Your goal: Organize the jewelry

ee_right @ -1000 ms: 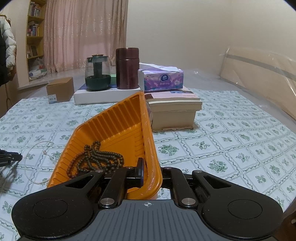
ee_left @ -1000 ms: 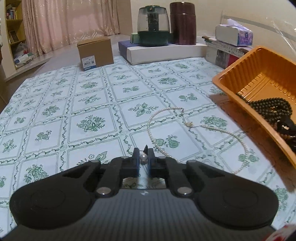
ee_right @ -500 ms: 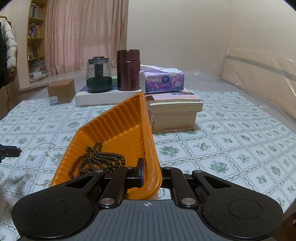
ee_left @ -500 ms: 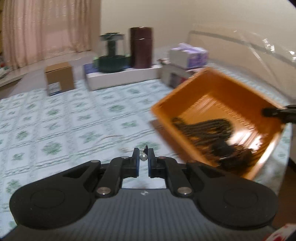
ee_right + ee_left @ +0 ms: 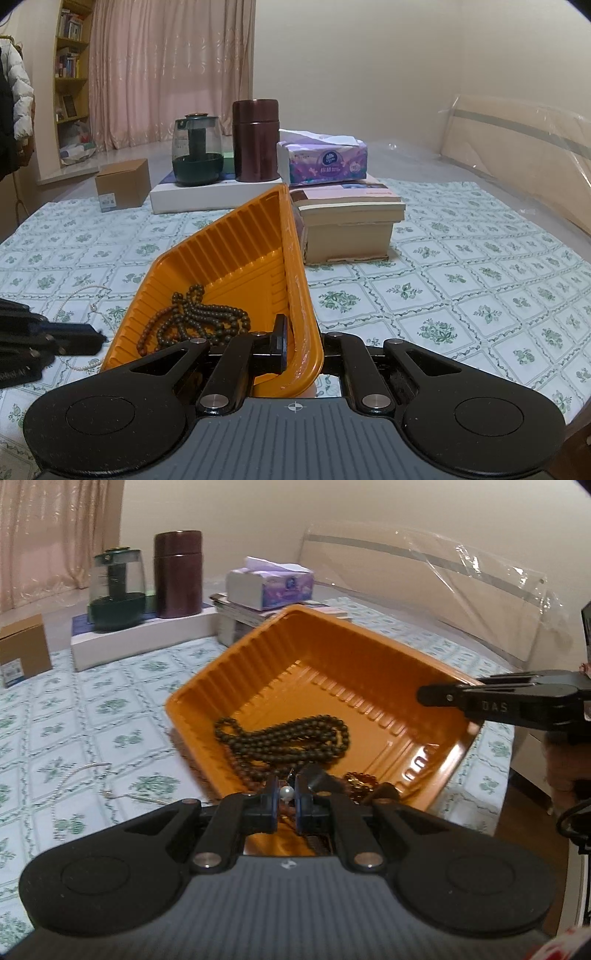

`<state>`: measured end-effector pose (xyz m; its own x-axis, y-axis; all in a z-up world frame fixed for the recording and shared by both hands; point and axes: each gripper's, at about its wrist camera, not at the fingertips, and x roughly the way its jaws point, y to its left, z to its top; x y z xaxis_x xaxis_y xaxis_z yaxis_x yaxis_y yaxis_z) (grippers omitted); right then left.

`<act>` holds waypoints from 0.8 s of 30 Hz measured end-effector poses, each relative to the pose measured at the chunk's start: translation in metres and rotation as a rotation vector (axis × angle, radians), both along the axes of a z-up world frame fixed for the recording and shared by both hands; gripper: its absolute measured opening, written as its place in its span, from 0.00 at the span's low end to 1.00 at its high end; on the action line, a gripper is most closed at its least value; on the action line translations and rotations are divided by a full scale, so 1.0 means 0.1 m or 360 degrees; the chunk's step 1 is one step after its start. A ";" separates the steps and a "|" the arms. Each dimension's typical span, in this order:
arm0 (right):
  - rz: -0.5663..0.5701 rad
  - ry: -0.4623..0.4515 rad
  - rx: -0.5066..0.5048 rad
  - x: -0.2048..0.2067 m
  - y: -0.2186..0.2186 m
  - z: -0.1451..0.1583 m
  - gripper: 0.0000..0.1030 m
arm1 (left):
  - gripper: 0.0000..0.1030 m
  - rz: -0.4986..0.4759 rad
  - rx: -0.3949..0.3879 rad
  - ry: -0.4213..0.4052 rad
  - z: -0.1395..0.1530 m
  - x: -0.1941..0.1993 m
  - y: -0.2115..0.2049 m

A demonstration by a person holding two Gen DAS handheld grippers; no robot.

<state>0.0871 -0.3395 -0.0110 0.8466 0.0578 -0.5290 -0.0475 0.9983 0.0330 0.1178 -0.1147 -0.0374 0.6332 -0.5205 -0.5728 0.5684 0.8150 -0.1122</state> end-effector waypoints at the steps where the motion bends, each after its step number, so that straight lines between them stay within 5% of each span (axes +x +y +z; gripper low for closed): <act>1: 0.0000 0.0000 0.0002 0.00 0.00 0.00 0.09 | 0.07 -0.0008 0.0003 0.0004 -0.01 0.00 -0.02; 6: 0.0000 0.0001 0.0007 0.00 -0.01 -0.01 0.09 | 0.08 -0.0016 0.0025 0.0032 -0.05 0.02 -0.06; 9: 0.0000 0.0001 0.0008 0.00 -0.01 -0.01 0.09 | 0.24 0.0017 0.0002 0.0036 -0.06 0.01 0.00; 24: 0.0001 -0.0003 0.0010 -0.01 -0.01 0.00 0.09 | 0.24 0.0384 0.0099 0.0033 -0.21 -0.13 0.78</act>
